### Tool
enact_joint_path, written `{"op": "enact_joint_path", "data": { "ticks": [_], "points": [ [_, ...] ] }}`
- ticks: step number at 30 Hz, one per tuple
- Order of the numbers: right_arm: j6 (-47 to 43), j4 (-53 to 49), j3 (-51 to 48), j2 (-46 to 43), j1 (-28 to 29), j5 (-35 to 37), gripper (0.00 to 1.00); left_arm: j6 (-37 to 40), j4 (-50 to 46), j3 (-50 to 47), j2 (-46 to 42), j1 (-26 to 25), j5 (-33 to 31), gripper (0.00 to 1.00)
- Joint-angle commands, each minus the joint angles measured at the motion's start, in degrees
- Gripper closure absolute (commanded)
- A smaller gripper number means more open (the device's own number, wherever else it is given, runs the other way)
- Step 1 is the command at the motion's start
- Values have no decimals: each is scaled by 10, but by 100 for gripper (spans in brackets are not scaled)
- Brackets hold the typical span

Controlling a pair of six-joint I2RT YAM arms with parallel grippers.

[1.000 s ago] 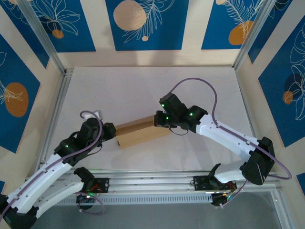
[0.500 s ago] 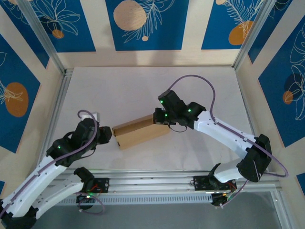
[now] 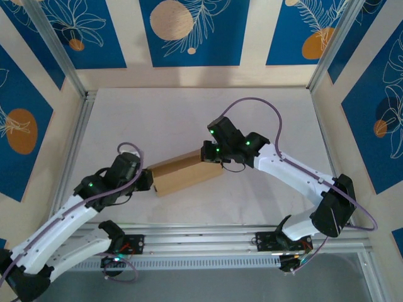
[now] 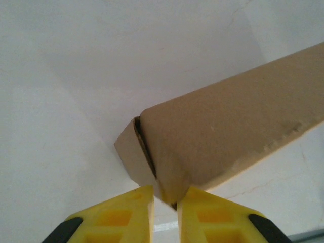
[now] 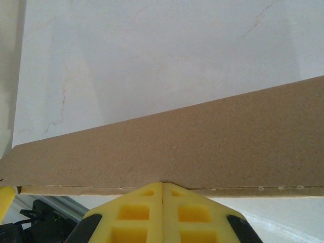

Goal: Fold the paper box

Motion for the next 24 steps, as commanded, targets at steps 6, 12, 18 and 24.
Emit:
{"op": "enact_joint_path", "data": {
  "ticks": [6, 12, 18, 24],
  "points": [
    [-14, -32, 4, 0, -2, -18, 98, 27, 8, 8, 17, -2, -63, 87],
    [-18, -29, 0, 1, -7, -23, 98, 37, -1, 15, 12, -2, -76, 84],
    [-18, -25, 0, 9, -10, -30, 98, 57, 3, 19, 4, -2, -95, 74],
    [-17, -22, -1, 11, -12, -36, 98, 79, 21, 21, 13, -2, -107, 83]
  ]
}}
